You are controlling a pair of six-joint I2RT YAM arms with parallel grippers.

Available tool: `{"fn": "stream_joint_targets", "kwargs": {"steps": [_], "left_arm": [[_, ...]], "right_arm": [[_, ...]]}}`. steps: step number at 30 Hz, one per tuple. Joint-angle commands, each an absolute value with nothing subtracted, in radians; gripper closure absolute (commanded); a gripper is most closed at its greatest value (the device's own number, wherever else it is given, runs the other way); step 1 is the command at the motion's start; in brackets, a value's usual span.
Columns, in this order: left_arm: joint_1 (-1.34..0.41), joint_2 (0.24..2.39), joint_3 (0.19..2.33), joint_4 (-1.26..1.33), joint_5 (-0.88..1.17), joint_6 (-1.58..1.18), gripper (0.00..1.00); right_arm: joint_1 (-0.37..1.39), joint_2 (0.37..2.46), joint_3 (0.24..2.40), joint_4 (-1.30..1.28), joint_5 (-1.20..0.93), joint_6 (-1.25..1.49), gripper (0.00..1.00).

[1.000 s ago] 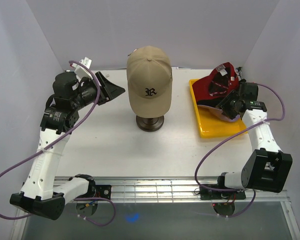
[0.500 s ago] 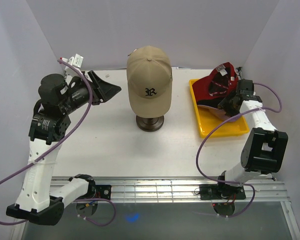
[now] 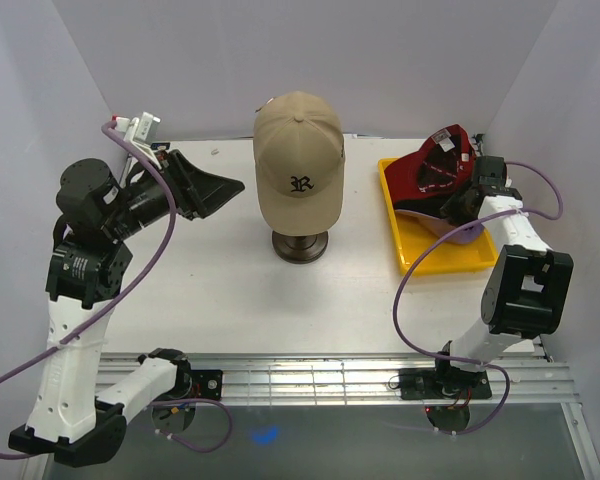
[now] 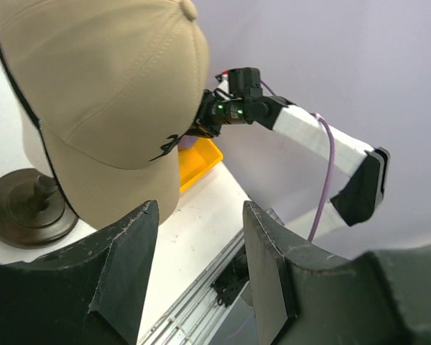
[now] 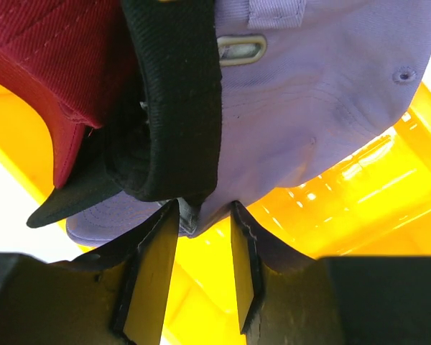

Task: Stack the hats

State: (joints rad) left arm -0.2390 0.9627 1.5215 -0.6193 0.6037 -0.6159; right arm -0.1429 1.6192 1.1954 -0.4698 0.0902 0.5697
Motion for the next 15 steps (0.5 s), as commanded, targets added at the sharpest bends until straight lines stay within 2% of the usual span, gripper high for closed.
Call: {"fn": "stream_joint_targets", "kwargs": {"steps": [1, 3, 4, 5, 8, 15], "left_arm": [[-0.239, 0.969, 1.552, -0.546, 0.736, -0.588, 0.39], [-0.241, 0.979, 1.565, -0.52, 0.784, -0.58, 0.39], [-0.241, 0.983, 1.566, -0.488, 0.808, -0.577, 0.39], [-0.239, 0.992, 1.568, -0.473, 0.834, -0.577, 0.39], [-0.239, 1.02, 1.586, -0.422, 0.882, -0.578, 0.39], [-0.239, 1.074, 1.629, -0.339, 0.873, -0.6, 0.39]], "right_arm": [[-0.147, 1.632, 1.229, -0.446, 0.117, 0.537, 0.59], [-0.147, 1.64, 1.227, -0.452, 0.118, 0.529, 0.6], [-0.147, 1.641, 1.226, -0.457, 0.118, 0.525, 0.64], [-0.147, 1.635, 1.223, -0.462, 0.12, 0.52, 0.78], [-0.147, 1.585, 1.229, -0.488, 0.126, 0.511, 0.92], [-0.147, 1.486, 1.349, -0.613, 0.126, 0.45, 0.92]]}}
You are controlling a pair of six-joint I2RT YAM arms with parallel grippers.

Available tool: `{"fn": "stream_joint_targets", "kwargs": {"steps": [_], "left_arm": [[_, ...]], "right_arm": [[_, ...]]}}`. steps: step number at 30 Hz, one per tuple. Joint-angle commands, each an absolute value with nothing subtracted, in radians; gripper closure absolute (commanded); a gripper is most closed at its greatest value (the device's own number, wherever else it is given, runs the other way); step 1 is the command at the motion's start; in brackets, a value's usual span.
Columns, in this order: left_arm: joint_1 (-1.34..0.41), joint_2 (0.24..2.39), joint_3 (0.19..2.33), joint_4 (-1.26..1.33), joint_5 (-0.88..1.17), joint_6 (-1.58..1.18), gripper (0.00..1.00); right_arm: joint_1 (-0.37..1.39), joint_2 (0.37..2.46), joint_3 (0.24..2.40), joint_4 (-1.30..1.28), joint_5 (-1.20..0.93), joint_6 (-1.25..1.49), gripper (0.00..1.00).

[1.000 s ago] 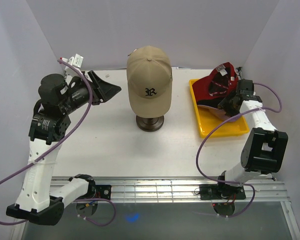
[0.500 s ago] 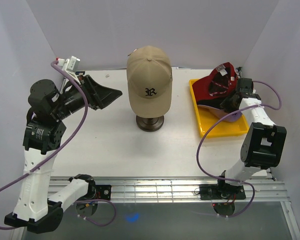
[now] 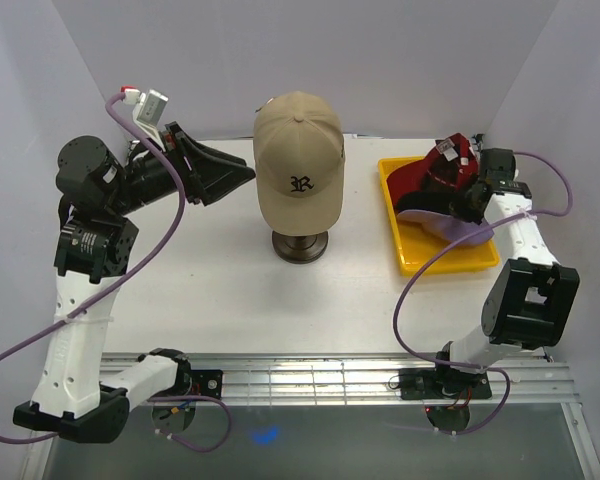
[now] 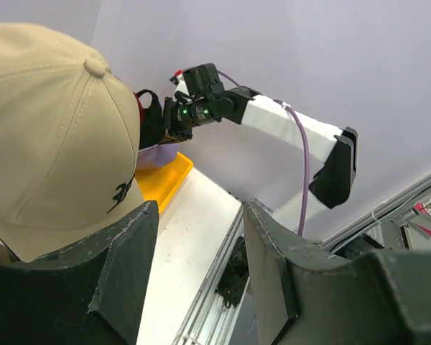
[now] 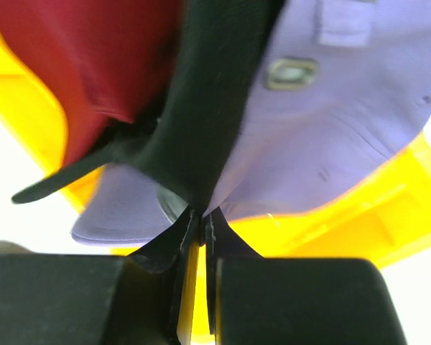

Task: Stack the hats

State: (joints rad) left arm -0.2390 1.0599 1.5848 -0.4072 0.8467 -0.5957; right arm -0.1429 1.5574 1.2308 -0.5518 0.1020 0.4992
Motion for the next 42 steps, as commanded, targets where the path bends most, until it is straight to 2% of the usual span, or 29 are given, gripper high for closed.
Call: {"fn": "stream_joint_targets", "kwargs": {"steps": [1, 9, 15, 17, 22, 31, 34, 39, 42], "left_arm": [[-0.241, 1.08, 1.637, -0.339, 0.873, -0.603, 0.39], [-0.241, 1.086, 1.597, -0.299, 0.842, -0.632, 0.39], [-0.239, 1.091, 1.575, -0.299, 0.831, -0.638, 0.4], [-0.239, 1.095, 1.572, -0.301, 0.831, -0.641, 0.39], [-0.241, 1.1, 1.568, -0.324, 0.833, -0.631, 0.4], [-0.241, 1.1, 1.522, -0.334, 0.831, -0.626, 0.4], [-0.241, 1.1, 1.516, -0.337, 0.833, -0.626, 0.4], [-0.241, 1.111, 1.52, -0.368, 0.821, -0.606, 0.4], [-0.239, 1.12, 1.523, -0.382, 0.819, -0.595, 0.4]], "right_arm": [[-0.147, 1.482, 1.377, -0.638, 0.127, 0.44, 0.92], [-0.126, 1.494, 1.686, -0.952, 0.139, 0.295, 0.92], [0.007, 1.606, 1.896, -1.132, 0.354, 0.213, 0.92], [0.103, 1.661, 1.949, -1.199, 0.487, 0.201, 0.92], [0.181, 1.678, 1.916, -1.243, 0.609, 0.242, 0.92], [0.181, 1.552, 1.809, -1.226, 0.644, 0.209, 0.92], [0.183, 1.598, 1.799, -1.216, 0.6, 0.193, 0.92], [0.192, 1.814, 1.861, -1.207, 0.577, 0.189, 0.92], [0.195, 1.952, 1.934, -1.198, 0.571, 0.184, 0.87]]}}
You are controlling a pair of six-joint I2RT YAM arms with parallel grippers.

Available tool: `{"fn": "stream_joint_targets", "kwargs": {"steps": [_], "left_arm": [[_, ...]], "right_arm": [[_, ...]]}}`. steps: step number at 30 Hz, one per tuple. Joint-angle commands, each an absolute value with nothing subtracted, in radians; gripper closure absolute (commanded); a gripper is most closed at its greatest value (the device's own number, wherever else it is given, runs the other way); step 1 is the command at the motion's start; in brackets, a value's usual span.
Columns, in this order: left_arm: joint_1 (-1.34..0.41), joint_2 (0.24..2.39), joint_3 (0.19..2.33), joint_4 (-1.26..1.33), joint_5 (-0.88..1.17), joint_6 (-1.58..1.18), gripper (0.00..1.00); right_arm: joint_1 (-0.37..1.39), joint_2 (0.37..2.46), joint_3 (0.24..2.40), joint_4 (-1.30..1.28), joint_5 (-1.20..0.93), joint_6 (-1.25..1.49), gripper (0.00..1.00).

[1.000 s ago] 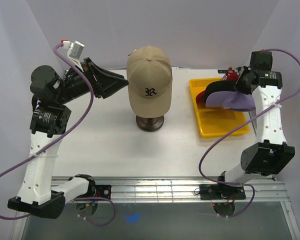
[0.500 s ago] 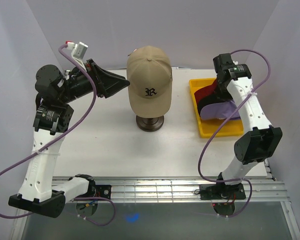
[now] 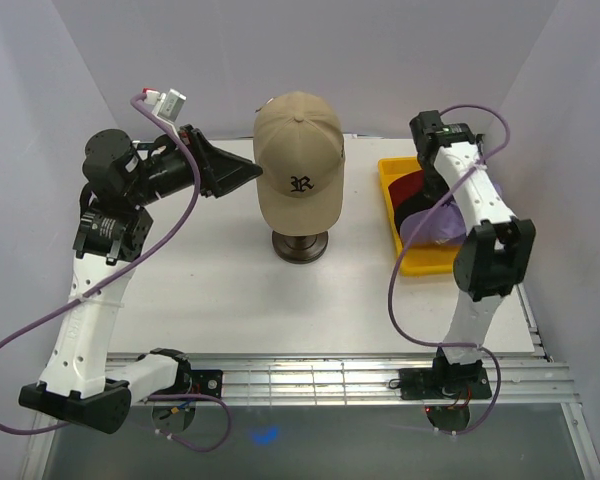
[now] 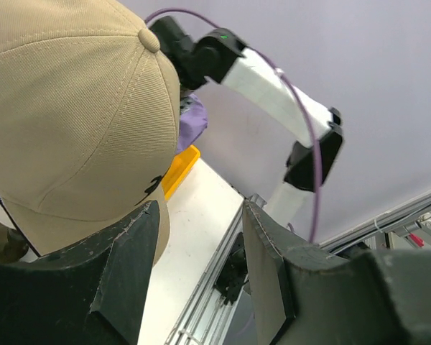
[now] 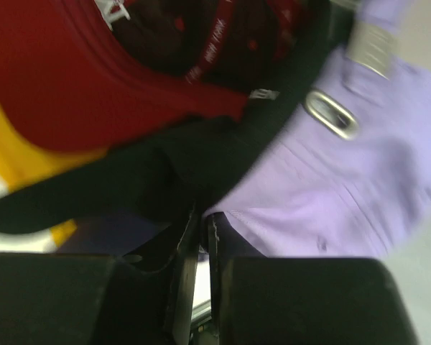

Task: Stack the hats

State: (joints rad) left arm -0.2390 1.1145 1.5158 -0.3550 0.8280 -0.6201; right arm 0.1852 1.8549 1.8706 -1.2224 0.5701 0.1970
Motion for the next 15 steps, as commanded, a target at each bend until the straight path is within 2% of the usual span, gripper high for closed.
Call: {"fn": "stream_joint_targets", "kwargs": {"steps": [1, 6, 10, 15], "left_arm": [[-0.239, 1.121, 1.525, -0.385, 0.816, -0.588, 0.4], [-0.241, 1.129, 1.526, -0.396, 0.801, -0.578, 0.4], [-0.241, 1.131, 1.522, -0.396, 0.795, -0.578, 0.4], [-0.241, 1.131, 1.513, -0.396, 0.79, -0.578, 0.4]], "right_arm": [[0.195, 2.013, 1.953, -1.195, 0.566, 0.187, 0.86], [0.193, 2.1, 2.005, -1.095, 0.461, 0.199, 0.78], [0.196, 2.048, 1.905, -0.938, 0.4, 0.207, 0.75], [0.196, 1.925, 1.682, -0.657, 0.316, 0.195, 0.55]]}}
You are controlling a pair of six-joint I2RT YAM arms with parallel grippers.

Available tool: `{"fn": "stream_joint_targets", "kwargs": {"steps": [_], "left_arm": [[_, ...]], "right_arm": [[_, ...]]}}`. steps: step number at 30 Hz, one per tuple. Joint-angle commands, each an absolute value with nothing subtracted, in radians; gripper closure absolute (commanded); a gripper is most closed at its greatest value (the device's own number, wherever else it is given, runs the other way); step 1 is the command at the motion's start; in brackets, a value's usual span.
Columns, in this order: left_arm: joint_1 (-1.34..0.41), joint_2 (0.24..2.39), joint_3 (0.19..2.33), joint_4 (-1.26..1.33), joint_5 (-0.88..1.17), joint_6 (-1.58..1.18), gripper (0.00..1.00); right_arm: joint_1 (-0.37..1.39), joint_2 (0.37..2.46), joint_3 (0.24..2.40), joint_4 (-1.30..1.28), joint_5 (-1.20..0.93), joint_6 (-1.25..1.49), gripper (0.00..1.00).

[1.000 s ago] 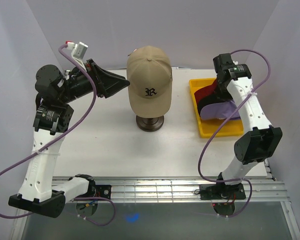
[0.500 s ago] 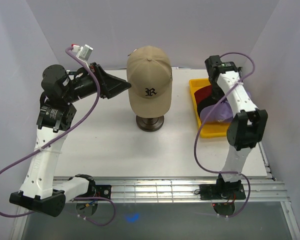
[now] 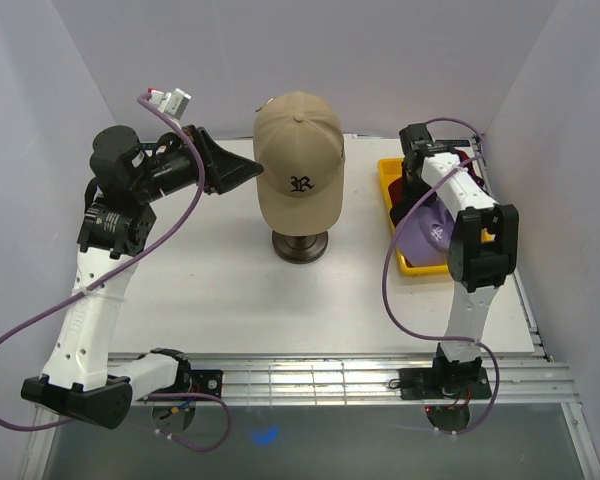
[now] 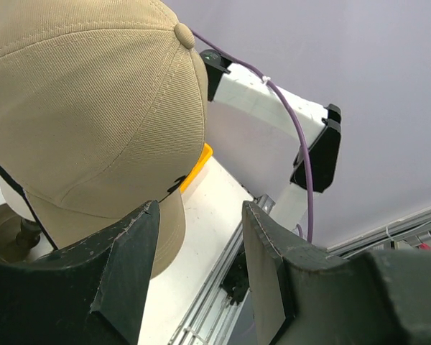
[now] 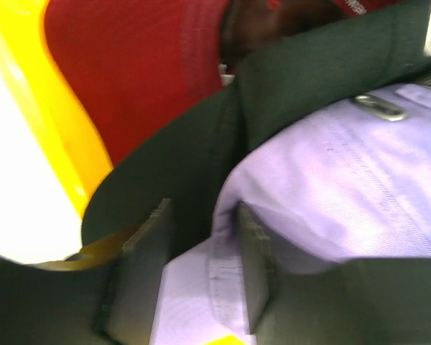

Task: Stack the hats

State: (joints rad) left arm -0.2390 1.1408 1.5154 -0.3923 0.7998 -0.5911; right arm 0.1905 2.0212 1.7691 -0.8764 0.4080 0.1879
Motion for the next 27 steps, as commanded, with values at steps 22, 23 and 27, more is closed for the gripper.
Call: {"fn": "stream_joint_targets", "kwargs": {"steps": [22, 23, 27], "left_arm": [[-0.241, 1.115, 1.489, -0.397, 0.765, -0.581, 0.4], [-0.239, 1.114, 1.485, -0.399, 0.759, -0.59, 0.4], [-0.239, 1.109, 1.46, -0.396, 0.729, -0.606, 0.41]], "right_arm": [[0.0, 1.379, 1.617, -0.884, 0.299, 0.35, 0.25], [-0.059, 1.359, 1.591, -0.876, 0.287, 0.351, 0.25], [-0.164, 1.362, 1.49, -0.859, 0.152, 0.348, 0.27]]}}
